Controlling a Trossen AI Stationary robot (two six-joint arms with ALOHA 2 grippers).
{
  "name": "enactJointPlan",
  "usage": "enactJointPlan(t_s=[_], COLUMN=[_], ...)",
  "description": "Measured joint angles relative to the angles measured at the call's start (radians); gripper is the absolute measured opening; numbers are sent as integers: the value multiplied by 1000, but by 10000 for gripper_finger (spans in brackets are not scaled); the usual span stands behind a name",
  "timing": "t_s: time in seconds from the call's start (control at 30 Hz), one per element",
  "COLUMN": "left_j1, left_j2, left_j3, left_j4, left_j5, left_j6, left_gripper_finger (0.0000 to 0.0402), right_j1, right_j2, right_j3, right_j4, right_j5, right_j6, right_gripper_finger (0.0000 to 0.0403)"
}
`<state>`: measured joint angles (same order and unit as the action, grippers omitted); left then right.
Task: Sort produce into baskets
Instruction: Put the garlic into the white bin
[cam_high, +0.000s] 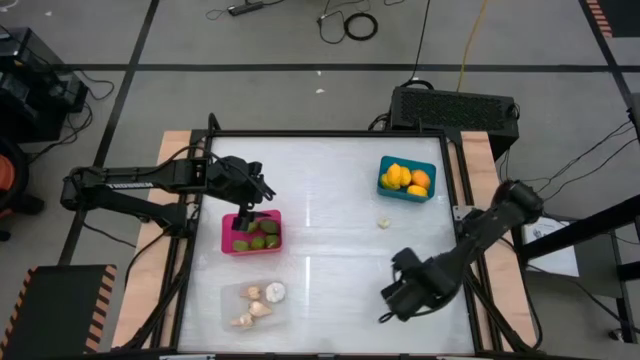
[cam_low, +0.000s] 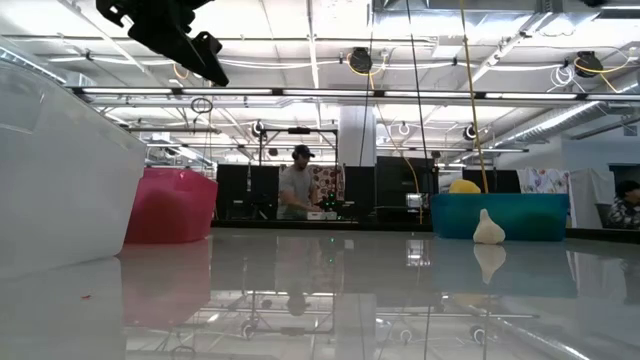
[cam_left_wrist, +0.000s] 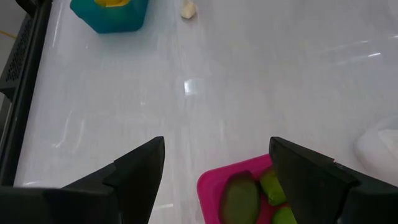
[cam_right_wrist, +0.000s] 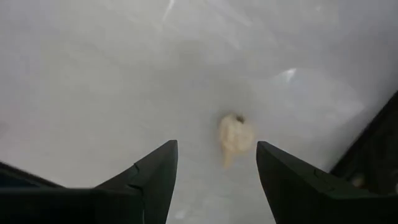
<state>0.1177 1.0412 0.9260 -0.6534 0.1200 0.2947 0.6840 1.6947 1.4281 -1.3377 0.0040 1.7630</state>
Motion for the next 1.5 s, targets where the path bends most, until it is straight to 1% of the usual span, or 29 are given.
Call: enactJointPlan(t_s=[0.1,0.27,0.4,0.53,0.63,0.87,1.1,1.2,1.3,1.5], left_j1=[0,0,0,0,0,0,0,0,0,0], left_j2=[0,0,0,0,0,0,0,1,11,57], left_j3=[0,0,0,0,0,0,0,0,0,0], left_j4=[0,0,0,0,0,0,0,0,0,-5], left_j5=[0,0,0,0,0,0,0,0,0,0], left_j6=[0,1,3,6,6,6,6,6,5,5], left_gripper_finger=[296,296,296,296,296,296,296,296,296,296], right_j1=[24,50,54,53,57,77,77,77,77,77], right_j2=[-54,-73,-73,-73,-72,-72,-72,-72,-72,-72], right_j3=[-119,-269,-367,-427,-454,-471,-471,-471,-471,-471], right_j4=[93,235,381,445,446,450,536,531,510,501], right_j5=[-1,-15,-35,-53,-86,-85,-144,-167,-166,-181], right_j6=[99,172,190,208,217,217,218,234,258,268], right_gripper_finger=[210,210,210,210,210,210,210,210,210,210])
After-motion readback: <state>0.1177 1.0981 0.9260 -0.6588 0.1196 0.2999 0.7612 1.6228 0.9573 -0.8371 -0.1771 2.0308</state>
